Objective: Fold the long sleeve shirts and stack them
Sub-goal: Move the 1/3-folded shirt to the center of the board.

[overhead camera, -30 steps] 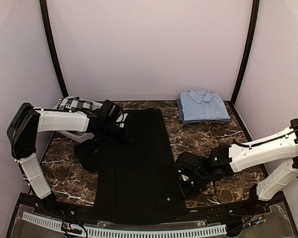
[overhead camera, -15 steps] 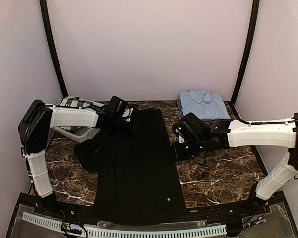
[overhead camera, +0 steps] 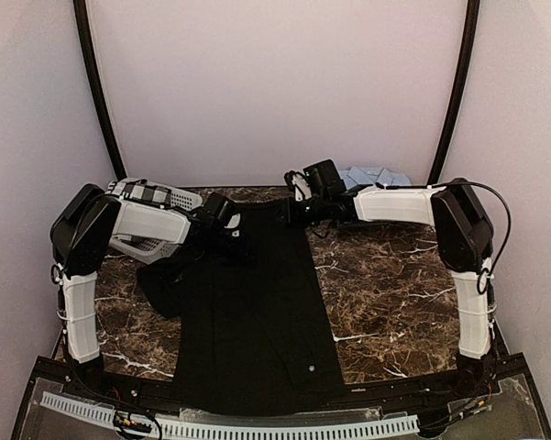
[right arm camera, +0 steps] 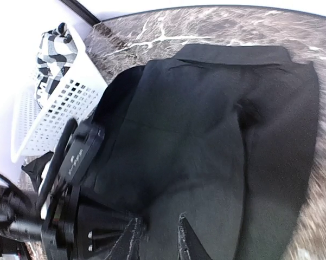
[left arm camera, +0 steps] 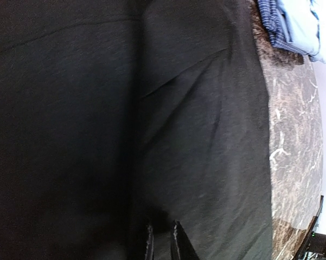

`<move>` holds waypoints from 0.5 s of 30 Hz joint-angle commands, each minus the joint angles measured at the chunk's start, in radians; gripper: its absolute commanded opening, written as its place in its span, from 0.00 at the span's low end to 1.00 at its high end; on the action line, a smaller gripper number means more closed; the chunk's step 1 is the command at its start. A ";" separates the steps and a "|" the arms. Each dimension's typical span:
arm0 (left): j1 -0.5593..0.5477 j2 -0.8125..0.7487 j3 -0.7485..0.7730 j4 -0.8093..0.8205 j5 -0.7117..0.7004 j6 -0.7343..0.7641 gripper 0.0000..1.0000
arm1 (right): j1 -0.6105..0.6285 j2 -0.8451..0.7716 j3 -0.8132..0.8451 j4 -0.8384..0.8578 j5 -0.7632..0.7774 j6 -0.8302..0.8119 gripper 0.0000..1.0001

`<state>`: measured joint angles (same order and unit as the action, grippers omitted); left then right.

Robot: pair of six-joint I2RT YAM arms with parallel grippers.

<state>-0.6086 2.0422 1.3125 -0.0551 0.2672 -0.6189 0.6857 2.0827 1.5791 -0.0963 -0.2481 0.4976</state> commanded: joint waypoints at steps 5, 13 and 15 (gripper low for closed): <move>0.016 -0.012 -0.062 -0.024 -0.015 -0.016 0.11 | -0.057 0.316 0.325 0.032 -0.218 0.056 0.20; 0.016 -0.026 -0.095 -0.022 0.001 -0.013 0.10 | -0.128 0.500 0.436 0.079 -0.239 0.189 0.20; 0.015 -0.027 -0.103 -0.012 0.015 -0.013 0.10 | -0.139 0.520 0.437 0.092 -0.224 0.226 0.21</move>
<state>-0.5934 2.0415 1.2526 -0.0376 0.2691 -0.6331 0.5766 2.5652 1.9812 -0.0456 -0.4870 0.6327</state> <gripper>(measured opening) 0.097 0.201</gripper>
